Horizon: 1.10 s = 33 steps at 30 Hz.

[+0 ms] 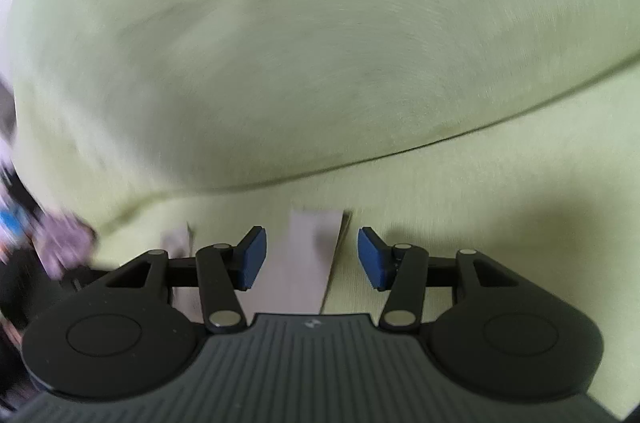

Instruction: Fold clothes

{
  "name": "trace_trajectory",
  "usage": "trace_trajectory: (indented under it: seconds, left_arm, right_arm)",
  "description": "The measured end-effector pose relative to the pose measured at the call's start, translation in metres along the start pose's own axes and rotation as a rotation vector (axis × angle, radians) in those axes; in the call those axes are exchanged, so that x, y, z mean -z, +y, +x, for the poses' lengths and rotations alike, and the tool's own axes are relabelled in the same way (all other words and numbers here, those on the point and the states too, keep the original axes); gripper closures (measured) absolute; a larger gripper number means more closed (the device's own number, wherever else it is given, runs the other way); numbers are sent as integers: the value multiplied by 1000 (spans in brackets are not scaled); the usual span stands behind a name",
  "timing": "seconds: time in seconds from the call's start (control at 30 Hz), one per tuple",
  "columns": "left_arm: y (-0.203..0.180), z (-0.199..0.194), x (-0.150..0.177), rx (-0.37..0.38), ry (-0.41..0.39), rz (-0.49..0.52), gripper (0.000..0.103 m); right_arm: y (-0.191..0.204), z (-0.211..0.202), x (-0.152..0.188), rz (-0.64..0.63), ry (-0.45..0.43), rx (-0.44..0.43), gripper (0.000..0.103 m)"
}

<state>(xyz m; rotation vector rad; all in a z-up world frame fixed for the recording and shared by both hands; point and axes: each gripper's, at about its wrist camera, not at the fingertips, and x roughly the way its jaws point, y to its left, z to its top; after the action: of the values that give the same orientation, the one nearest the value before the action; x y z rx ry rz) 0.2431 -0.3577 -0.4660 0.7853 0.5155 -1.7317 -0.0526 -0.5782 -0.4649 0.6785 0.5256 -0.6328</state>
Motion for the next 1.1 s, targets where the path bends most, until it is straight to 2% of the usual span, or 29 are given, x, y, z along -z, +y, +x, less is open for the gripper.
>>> trace_trajectory:
  seconds: [0.07, 0.2, 0.27, 0.33, 0.4, 0.57, 0.63, 0.67, 0.7, 0.8, 0.87, 0.97, 1.1]
  left_arm:
    - [16, -1, 2, -44, 21, -55, 77]
    - [49, 7, 5, -51, 45, -194, 77]
    - [64, 14, 6, -46, 20, -257, 77]
    - [74, 19, 4, -52, -12, -279, 77]
    - [78, 26, -1, -49, -35, -237, 77]
    - [65, 45, -14, 4, -24, 56, 78]
    - [65, 50, -20, 33, -17, 107, 79]
    - [65, 50, -21, 39, -15, 124, 93]
    - [65, 50, -22, 36, -12, 132, 100]
    - [69, 50, -23, 0, -9, 109, 100]
    - [72, 46, -18, -8, -25, 36, 100]
    - [79, 42, -10, 2, -55, -70, 100]
    - [88, 43, -6, 27, -79, -140, 100]
  right_arm:
    - [30, -7, 18, -120, 29, 20, 57]
    - [57, -5, 35, -215, 78, -10, 57]
    - [71, 5, 43, -244, 99, -37, 57]
    - [80, 13, 50, -261, 109, -51, 57]
    - [93, 18, 54, -274, 108, -75, 57]
    - [119, 36, 54, -333, 112, -87, 57]
    - [125, 39, 49, -332, 109, -98, 57]
    - [127, 44, 49, -328, 108, -106, 57]
    - [130, 50, 48, -328, 106, -112, 57]
    - [137, 61, 47, -333, 102, -116, 57]
    - [142, 73, 45, -314, 103, -121, 58]
    - [145, 86, 40, -274, 103, -140, 60]
    - [148, 99, 37, -263, 114, -139, 63]
